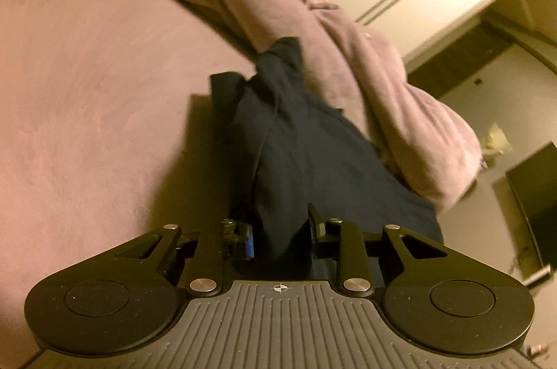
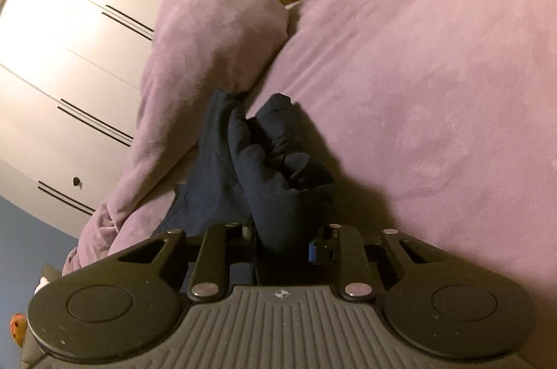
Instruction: Fold large clothes
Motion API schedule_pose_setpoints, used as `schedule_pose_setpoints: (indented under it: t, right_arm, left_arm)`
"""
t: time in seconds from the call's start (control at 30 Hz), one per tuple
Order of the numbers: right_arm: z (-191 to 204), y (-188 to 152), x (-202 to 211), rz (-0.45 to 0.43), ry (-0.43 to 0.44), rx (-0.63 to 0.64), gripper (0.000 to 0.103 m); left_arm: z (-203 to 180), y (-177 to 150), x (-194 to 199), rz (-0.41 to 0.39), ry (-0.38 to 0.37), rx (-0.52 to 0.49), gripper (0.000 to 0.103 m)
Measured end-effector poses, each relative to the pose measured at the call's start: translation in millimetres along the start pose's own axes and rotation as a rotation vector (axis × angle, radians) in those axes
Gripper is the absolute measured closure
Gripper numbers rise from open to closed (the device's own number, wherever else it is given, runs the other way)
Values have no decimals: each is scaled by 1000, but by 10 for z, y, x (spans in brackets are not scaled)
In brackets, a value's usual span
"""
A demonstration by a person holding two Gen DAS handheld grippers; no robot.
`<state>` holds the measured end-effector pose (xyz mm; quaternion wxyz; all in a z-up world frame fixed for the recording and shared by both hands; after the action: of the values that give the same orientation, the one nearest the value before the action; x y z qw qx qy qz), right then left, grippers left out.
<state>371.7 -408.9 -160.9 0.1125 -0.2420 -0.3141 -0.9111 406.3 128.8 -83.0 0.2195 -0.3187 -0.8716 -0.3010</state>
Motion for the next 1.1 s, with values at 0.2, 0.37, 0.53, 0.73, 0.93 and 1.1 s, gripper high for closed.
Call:
schedule_pose_setpoints:
  t: [0.2,0.37,0.53,0.73,0.93,1.1]
  right_arm:
    - [-216,-169,671,19,18,30,81]
    - [-546,-592,1588,103,-10,77,81]
    - [-770,-964,2411,161,-47,105,78]
    - [-875,-883,2746,138,-141,154,60]
    - [-185,-789,2488,23,-93,423,54]
    - [600,-1141,1432,125,82,733,65]
  left_arm:
    - [-56,-356,711,51,-43,-79,75]
    - [178,-913,1421,103,-26,-82,76]
    - [550,-1500,1887,153,65,-56,70]
    - [619,-1517,2050,52,239,-28,60]
    - [-4,-1428,1672,-91,265,-238,50]
    - [-555,-1598,794,-184,284,-482,48]
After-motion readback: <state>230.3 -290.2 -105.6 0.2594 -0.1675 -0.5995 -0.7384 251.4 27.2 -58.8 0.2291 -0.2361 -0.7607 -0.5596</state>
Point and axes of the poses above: each gripper's, at about its wrist camera, not at the fingertips, and x roughly against the way its jaws point, z to its left, y to its top, the point moved 2 cm from there along -x, roughly the way its jaws point, and after that the axes turned 8 degrees about x, right-handed, at the moved point
